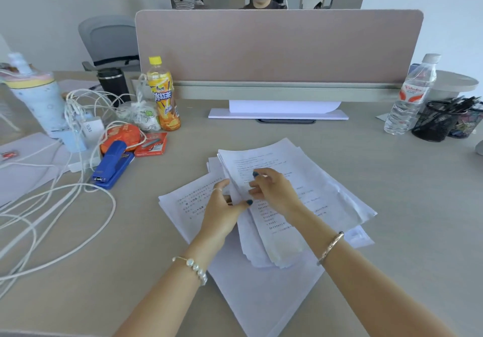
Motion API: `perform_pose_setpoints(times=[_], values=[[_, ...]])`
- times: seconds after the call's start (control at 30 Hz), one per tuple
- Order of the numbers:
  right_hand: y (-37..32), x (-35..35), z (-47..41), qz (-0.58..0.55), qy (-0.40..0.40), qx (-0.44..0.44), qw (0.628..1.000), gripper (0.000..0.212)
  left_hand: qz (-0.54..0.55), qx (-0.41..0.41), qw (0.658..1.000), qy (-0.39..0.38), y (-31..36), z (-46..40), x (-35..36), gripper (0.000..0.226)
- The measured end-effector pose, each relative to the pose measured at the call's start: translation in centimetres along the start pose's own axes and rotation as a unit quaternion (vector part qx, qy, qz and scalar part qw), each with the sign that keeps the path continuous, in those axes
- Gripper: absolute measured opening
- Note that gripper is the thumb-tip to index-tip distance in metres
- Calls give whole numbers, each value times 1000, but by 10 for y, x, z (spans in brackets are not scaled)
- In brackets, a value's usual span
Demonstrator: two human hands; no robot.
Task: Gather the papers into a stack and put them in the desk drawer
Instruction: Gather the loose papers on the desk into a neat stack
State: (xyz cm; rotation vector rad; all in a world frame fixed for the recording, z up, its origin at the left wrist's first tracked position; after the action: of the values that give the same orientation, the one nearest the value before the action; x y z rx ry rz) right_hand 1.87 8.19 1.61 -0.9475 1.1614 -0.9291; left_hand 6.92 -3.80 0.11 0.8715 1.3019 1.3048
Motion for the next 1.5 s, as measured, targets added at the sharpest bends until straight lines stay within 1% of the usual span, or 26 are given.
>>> perform_pose_setpoints(times=[0.13, 0.2, 0.27, 0.33, 0.4, 0.47, 0.53, 0.6, 0.73, 0.8, 0.87, 0.93, 1.0, 1.03, 1.1, 1.17, 1.2, 1.27, 1.33, 1.4, 1.5], values=[[6, -24, 7, 104, 1, -70, 992, 37, -22, 30, 999, 28, -3, 0, 5, 61], [12, -39, 7, 150, 29, -103, 983, 41, -17, 51, 998, 38, -3, 2, 8, 62], [20, -55, 6, 233, 77, -119, 962, 47, -14, 83, 996, 40, -3, 5, 8, 64], [28, -72, 6, 315, 121, -101, 936, 56, -14, 105, 994, 38, 0, 9, 7, 65], [35, -90, 6, 348, 141, -50, 925, 70, 10, 110, 993, 34, 1, 11, 4, 65], [41, -105, 6, 322, 143, -1, 936, 83, 43, 114, 992, 36, 4, 13, -1, 64], [43, -114, 7, 221, 131, 31, 966, 85, 74, 121, 989, 40, 9, 17, -7, 63], [40, -115, 11, 138, 116, 38, 983, 76, 96, 123, 986, 52, 13, 25, -14, 62], [33, -105, 19, 123, 50, -5, 991, 42, 94, 114, 985, 90, 6, 46, -28, 70], [33, -97, 22, 146, 22, -20, 989, 31, 60, 91, 989, 96, -3, 55, -34, 71], [37, -88, 22, 187, 0, -13, 982, 33, -3, 76, 993, 86, -14, 60, -39, 59], [40, -80, 24, 220, 2, -8, 975, 38, -89, 62, 990, 91, -24, 59, -44, 52], [39, -75, 27, 241, 18, -19, 970, 42, -209, 36, 970, 119, -31, 57, -47, 54], [39, -74, 29, 246, 21, -21, 969, 40, -256, 12, 957, 137, -32, 57, -48, 57], [39, -72, 32, 253, 24, -22, 967, 32, -294, -24, 943, 153, -32, 57, -50, 63], [39, -71, 34, 251, 24, -24, 968, 30, -287, -22, 947, 145, -31, 55, -52, 65], [39, -70, 36, 245, 24, -26, 969, 29, -274, -6, 952, 137, -31, 53, -53, 63], [35, -69, 39, 233, 19, -24, 972, 37, -215, 45, 968, 123, -29, 51, -55, 56], [32, -68, 42, 226, 12, -22, 974, 37, -150, 88, 979, 111, -24, 52, -53, 52], [30, -67, 45, 225, 6, -20, 974, 37, -121, 116, 980, 110, -20, 52, -51, 51], [30, -68, 46, 218, 6, -20, 976, 46, -84, 140, 981, 105, -17, 47, -50, 55]])
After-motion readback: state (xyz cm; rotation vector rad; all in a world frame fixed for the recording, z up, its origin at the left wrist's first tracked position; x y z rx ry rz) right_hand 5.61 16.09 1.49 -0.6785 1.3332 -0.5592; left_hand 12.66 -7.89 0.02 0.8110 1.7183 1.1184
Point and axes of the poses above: each hand's wrist, its own z-axis away from the middle knuckle, its own x-axis out of the palm, y = z × x, the point moved 1 cm from there along -z, towards the middle knuckle
